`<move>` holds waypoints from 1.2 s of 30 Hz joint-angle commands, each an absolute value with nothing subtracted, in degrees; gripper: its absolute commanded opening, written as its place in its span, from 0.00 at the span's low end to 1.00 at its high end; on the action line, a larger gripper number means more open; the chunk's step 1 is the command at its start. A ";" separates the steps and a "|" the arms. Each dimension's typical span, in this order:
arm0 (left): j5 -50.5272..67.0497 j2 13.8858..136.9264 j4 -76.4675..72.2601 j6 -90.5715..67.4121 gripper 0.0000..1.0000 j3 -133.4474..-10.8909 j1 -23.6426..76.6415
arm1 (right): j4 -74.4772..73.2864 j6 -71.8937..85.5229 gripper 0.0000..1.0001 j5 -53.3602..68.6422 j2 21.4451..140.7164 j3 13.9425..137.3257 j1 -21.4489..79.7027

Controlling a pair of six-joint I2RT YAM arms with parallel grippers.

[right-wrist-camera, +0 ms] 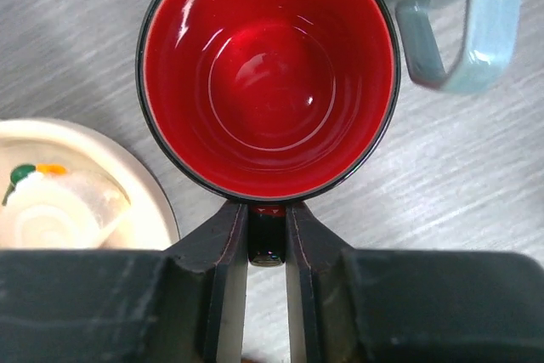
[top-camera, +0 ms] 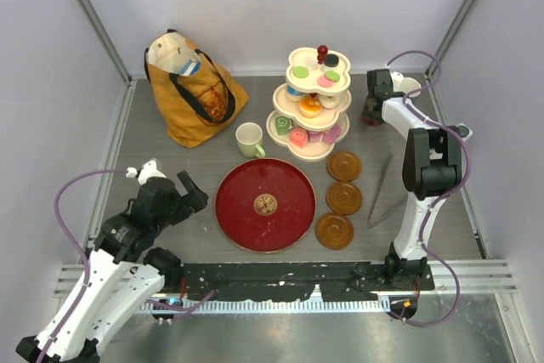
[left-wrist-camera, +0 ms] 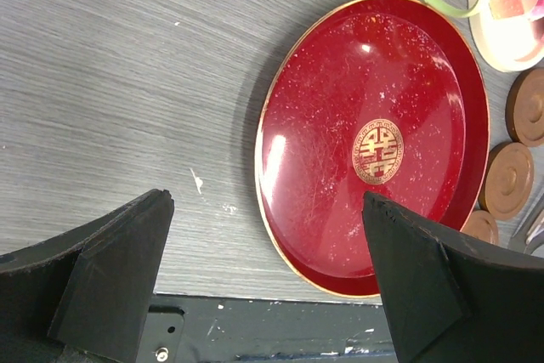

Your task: Serve the afternoon tea

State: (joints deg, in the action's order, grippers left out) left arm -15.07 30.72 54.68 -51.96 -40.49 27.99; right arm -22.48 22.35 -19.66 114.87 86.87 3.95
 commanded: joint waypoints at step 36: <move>-8.70 16.88 61.70 -59.68 1.00 -37.70 27.69 | -6.42 19.42 0.06 -17.66 67.85 40.17 23.47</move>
